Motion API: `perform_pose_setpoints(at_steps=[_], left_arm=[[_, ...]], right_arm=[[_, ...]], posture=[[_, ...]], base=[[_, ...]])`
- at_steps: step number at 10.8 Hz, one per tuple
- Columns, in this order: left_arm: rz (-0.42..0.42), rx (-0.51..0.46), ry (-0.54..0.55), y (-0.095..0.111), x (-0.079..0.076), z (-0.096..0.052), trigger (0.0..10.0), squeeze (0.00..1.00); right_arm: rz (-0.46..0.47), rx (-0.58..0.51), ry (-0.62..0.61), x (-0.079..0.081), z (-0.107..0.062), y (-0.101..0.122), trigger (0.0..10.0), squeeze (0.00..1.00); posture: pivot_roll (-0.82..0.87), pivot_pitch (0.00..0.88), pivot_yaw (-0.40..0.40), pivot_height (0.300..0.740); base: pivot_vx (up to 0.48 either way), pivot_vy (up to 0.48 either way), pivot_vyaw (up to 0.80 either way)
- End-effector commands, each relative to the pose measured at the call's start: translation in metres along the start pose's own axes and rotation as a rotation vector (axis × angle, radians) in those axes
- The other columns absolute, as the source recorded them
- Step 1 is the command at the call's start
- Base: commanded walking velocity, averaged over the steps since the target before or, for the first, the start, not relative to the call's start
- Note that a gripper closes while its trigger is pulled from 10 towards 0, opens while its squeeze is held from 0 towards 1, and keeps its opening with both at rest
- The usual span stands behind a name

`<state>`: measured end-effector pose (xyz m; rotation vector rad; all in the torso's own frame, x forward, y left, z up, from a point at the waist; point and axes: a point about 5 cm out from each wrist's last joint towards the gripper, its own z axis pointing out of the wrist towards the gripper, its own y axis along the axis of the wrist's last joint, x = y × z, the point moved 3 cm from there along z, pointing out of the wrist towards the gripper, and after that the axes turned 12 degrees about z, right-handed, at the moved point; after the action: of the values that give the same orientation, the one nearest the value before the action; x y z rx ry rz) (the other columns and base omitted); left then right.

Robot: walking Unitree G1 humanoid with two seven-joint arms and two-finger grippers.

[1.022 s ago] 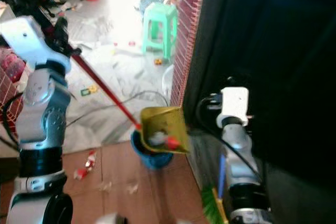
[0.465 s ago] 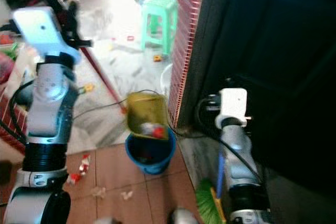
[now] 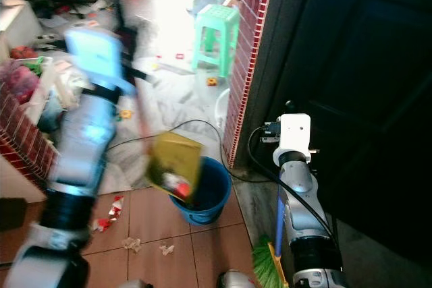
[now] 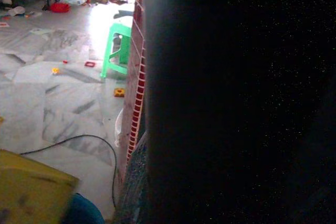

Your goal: Sweep floor

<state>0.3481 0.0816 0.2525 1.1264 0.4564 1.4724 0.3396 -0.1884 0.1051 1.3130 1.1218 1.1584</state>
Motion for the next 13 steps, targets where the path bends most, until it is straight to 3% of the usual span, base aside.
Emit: perform_pose_setpoints(at_steps=[1, 3, 5, 6, 7, 9, 11, 13], left_arm=[[-0.005, -0.128, -0.061, 0.027, -0.011, 0.004, 10.0, 0.0], [-0.008, -0.218, -0.269, 0.041, -0.045, -0.004, 10.0, 0.0], [0.061, -0.288, -0.346, 0.051, -0.059, -0.009, 10.0, 0.0], [0.153, -0.345, -0.358, 0.059, -0.06, -0.01, 10.0, 0.0], [0.171, -0.356, -0.355, 0.061, -0.06, -0.01, 10.0, 0.0], [0.129, -0.305, -0.291, 0.054, -0.056, -0.006, 10.0, 0.0], [0.027, -0.213, -0.245, 0.039, -0.056, -0.008, 10.0, 0.0], [0.181, -0.303, -0.292, 0.046, -0.063, -0.014, 10.0, 0.0]], right_arm=[[-0.006, -0.045, 0.002, -0.001, 0.005, 0.012, 10.0, 0.0], [-0.006, -0.047, 0.004, -0.001, 0.006, 0.013, 10.0, 0.0], [-0.006, -0.046, 0.006, 0.0, 0.008, 0.012, 10.0, 0.0], [-0.007, -0.047, 0.005, 0.0, 0.008, 0.012, 10.0, 0.0], [-0.008, -0.047, 0.005, 0.0, 0.008, 0.012, 10.0, 0.0], [-0.014, -0.053, 0.011, 0.001, 0.01, 0.013, 10.0, 0.0], [-0.014, -0.054, 0.016, 0.002, 0.01, 0.013, 10.0, 0.0], [-0.018, -0.055, 0.017, 0.003, 0.012, 0.014, 10.0, 0.0]], posture=[[-0.07, 0.0, -0.031, 0.74], [-0.06, 0.0, -0.032, 0.74], [-0.07, 0.0, -0.032, 0.74], [-0.07, 0.0, -0.032, 0.74], [-0.07, 0.0, -0.032, 0.74], [-0.07, 0.0, -0.037, 0.74], [-0.07, 0.0, -0.037, 0.74], [-0.07, 0.0, -0.039, 0.74]], base=[[0.0, 0.0, 0.0], [0.0, 0.0, 0.0], [0.0, 0.0, 0.0], [0.0, 0.0, 0.0], [0.0, 0.0, 0.0], [0.0, 0.0, 0.0], [0.0, 0.0, 0.0], [0.0, 0.0, 0.0]])
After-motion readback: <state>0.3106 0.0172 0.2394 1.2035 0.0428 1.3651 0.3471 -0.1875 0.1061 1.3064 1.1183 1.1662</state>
